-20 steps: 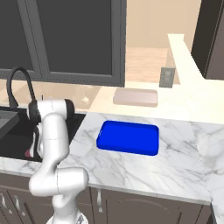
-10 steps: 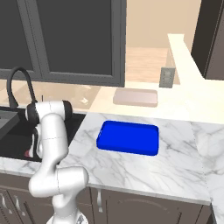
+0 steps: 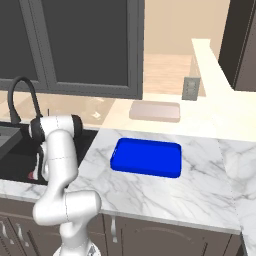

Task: Pick up all produce items and place them in the sink. Turn on the sink faucet to wash them. Then turn the sink off and put them in the tray.

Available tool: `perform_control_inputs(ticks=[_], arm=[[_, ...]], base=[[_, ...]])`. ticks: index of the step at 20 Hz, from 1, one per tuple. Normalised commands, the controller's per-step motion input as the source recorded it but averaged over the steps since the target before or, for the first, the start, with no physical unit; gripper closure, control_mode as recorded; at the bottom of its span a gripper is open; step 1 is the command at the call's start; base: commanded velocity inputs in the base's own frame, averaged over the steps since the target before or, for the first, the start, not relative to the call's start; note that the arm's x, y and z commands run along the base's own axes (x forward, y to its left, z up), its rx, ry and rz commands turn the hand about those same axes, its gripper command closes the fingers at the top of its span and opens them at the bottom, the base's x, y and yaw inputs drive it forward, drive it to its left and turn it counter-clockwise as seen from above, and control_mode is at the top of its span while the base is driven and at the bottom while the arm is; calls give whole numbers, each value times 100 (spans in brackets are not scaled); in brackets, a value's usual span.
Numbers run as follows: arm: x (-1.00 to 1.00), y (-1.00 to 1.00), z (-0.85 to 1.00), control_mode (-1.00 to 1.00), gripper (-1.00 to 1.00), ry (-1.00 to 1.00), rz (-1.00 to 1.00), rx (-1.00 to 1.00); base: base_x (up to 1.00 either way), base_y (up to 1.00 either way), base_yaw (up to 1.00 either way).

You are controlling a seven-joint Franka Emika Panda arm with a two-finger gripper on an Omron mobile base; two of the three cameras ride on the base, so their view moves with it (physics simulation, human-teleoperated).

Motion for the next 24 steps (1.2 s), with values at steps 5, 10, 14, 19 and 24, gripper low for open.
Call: perform_control_inputs(ticks=[5, 10, 14, 19, 24], arm=[[0, 0, -5, -100, 100, 0, 0, 0], [0, 0, -2, -100, 100, 0, 0, 0], [0, 0, 5, -100, 100, 0, 0, 0], [0, 0, 37, -100, 100, -1, -3, 0], [6, 5, 61, -100, 100, -2, -5, -5]], base=[[0, 0, 0], [0, 0, 0], [0, 0, 0], [0, 0, 0], [0, 0, 0]])
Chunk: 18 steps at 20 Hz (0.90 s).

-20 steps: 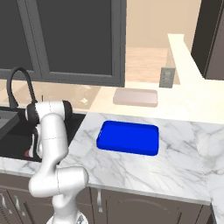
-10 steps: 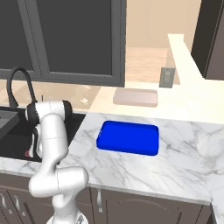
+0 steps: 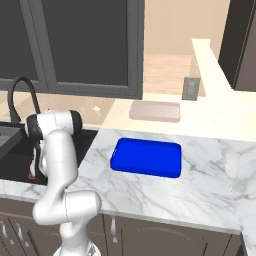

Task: Pick up all produce items and place them in the sink. Turn on the sink faucet to wash them. Then turn the sink off and put them in the tray.

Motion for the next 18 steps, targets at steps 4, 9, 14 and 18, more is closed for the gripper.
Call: perform_control_inputs(ticks=[4, 9, 14, 18], arm=[[13, 11, 66, -100, 100, -4, -7, -8], [28, 2, 66, -100, 100, -4, -10, -7], [40, -4, 74, -100, 100, 0, -13, 0], [31, -14, 78, -100, 100, 0, -13, 0]], base=[[0, 0, 0], [0, 0, 0], [0, 0, 0], [0, 0, 0]])
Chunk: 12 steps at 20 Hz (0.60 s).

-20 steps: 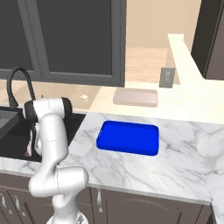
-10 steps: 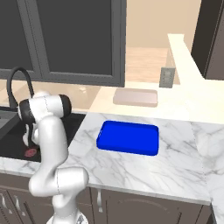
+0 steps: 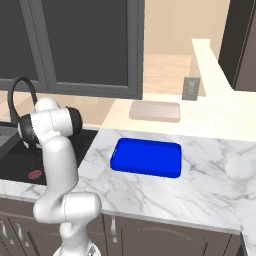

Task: Pick up all produce items and place them in the sink. Turn on the sink faucet to wash them. Then turn the sink off and put them in the tray.

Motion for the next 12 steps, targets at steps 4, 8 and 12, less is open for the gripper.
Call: perform_control_inputs(ticks=[4, 8, 12], arm=[[11, -31, 66, -100, 100, 0, -14, 0], [2, -46, 50, -100, 100, 0, -16, 0], [0, -57, 42, -100, 100, 0, -17, 0]], base=[[0, 0, 0], [0, 0, 0], [0, 0, 0]])
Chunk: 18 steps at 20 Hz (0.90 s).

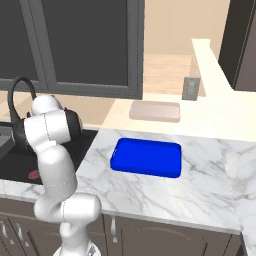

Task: Pick up all produce items and place them in the sink. Turn on the sink faucet to wash them. Then turn the sink off and put them in the tray.

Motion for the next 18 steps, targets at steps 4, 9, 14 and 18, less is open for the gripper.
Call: perform_control_inputs(ticks=[4, 9, 14, 18], arm=[[0, -56, 35, -100, 100, 0, -18, 0], [-8, -56, 21, -100, 100, 0, -18, -2], [-9, -59, 24, -100, 100, 0, -17, 0], [-9, -60, 31, -100, 100, 0, -16, 0]], base=[[0, 0, 0], [0, 0, 0], [0, 0, 0], [0, 0, 0]])
